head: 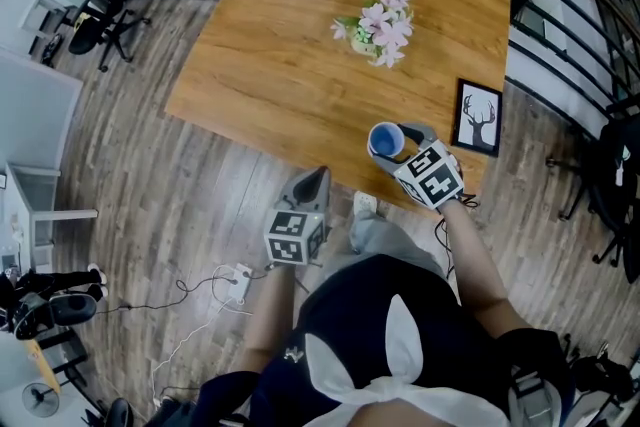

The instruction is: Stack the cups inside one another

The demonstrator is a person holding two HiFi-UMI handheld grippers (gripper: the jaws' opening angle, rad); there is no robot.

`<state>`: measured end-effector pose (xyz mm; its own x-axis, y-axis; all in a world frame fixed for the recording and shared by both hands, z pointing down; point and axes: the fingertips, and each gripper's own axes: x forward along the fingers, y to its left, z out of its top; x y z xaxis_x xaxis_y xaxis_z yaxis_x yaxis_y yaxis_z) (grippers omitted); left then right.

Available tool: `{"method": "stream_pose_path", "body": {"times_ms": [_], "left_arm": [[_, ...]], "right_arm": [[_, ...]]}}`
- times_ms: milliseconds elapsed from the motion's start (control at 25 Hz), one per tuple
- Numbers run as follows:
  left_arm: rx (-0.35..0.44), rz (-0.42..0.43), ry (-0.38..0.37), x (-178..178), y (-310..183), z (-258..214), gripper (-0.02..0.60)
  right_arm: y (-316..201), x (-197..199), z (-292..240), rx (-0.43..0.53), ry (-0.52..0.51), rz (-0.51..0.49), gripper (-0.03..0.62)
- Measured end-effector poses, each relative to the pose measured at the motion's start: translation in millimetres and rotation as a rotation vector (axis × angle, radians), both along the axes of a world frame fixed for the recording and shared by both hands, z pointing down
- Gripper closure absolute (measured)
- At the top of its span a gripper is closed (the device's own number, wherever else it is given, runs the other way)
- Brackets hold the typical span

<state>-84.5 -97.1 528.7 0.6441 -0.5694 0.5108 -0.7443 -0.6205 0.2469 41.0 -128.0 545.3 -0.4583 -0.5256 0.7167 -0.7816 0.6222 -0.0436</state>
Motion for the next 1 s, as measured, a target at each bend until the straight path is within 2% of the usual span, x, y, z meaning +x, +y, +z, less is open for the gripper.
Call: {"method": "stream_pose_path", "body": {"times_ms": [600,1000], "left_arm": [[-0.021,-0.009,-0.012,2,-8,9,0.565],[-0.018,-0.013,-0.012,-1,-8,6,0.565]], "right_arm": [[-2,2,29,-0.059,-0.026,0.001,0.25],[-3,2,19,-0.017,-0.034,0.014,0.249]]}}
